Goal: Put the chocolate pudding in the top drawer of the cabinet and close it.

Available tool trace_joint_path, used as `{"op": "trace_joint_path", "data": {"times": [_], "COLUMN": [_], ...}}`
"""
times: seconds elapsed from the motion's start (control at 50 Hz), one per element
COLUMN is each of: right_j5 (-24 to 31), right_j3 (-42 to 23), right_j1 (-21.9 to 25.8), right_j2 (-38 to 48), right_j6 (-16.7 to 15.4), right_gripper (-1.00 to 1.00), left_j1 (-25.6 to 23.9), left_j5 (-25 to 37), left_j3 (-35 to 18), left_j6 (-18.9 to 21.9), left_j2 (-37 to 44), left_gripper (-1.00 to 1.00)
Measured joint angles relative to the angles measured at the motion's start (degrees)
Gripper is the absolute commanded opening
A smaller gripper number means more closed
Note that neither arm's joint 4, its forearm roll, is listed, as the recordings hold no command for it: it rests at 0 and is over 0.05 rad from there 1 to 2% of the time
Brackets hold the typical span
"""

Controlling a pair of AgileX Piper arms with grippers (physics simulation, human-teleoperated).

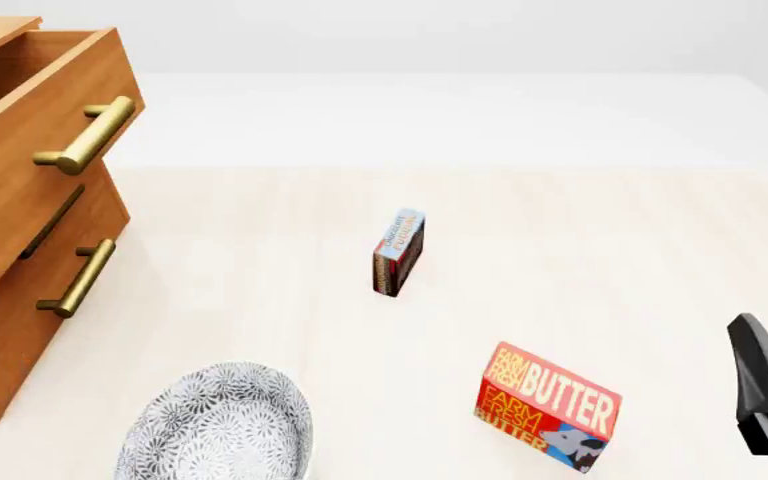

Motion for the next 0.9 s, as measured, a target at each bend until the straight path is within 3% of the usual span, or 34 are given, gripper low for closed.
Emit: {"op": "trace_joint_path", "data": {"times": [0.62, 0.9], "right_j5": [0.0, 0.0], "right_j3": [0.0, 0.0], "right_j1": [0.0, 0.0], "right_j2": [0.0, 0.0], "right_j6": [0.0, 0.0], "right_gripper": [1.0, 1.0], "left_j1": [2.4, 4.0], "left_j5": [12.0, 15.8], "left_j3": [-19.7, -23.7], "left_j6": [0.2, -2.5], "left_j2": [13.5, 19.8], "left_gripper": [1.0, 1.0]}}
